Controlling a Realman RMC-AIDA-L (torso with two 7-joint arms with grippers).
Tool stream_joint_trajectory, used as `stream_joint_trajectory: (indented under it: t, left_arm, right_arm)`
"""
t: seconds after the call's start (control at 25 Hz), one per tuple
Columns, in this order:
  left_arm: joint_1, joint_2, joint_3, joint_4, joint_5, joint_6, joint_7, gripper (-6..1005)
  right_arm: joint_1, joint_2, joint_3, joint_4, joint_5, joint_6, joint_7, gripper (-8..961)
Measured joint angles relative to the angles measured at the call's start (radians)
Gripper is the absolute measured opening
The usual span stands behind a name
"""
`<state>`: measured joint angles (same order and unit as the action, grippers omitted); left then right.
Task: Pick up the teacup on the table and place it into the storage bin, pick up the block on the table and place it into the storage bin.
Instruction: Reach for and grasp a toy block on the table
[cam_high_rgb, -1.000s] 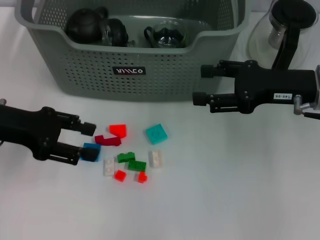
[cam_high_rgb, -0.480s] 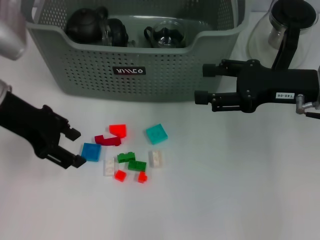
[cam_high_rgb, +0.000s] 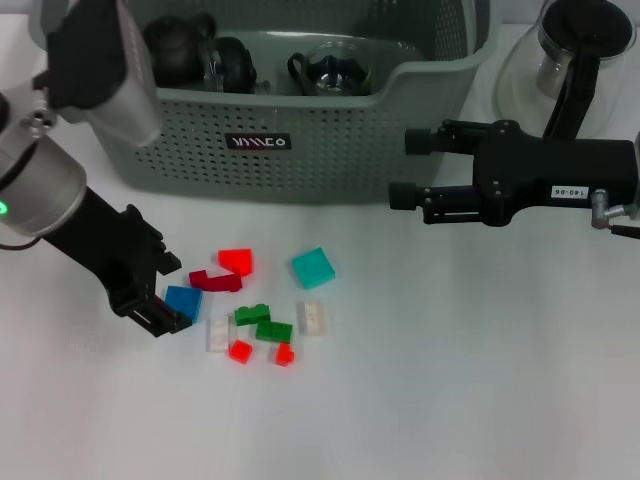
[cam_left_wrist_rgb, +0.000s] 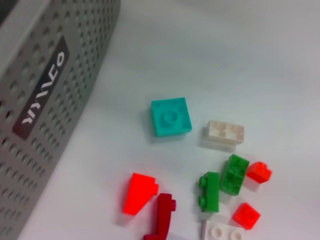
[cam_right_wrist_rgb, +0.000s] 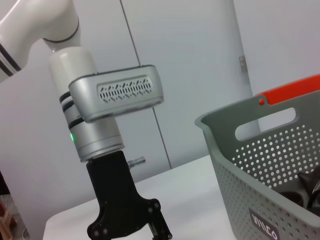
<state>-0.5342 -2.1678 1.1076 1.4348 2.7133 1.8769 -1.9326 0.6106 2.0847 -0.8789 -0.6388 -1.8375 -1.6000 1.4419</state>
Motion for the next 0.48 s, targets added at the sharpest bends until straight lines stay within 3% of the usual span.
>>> stream_joint_trajectory:
  t: [0.48]
  left_arm:
    - [0.027, 0.0, 0.17, -0.041, 0.015, -0.154, -0.017, 671]
  right_arm:
    - [0.001, -0.002, 0.0, -0.004, -0.001, 0.002, -0.001, 850]
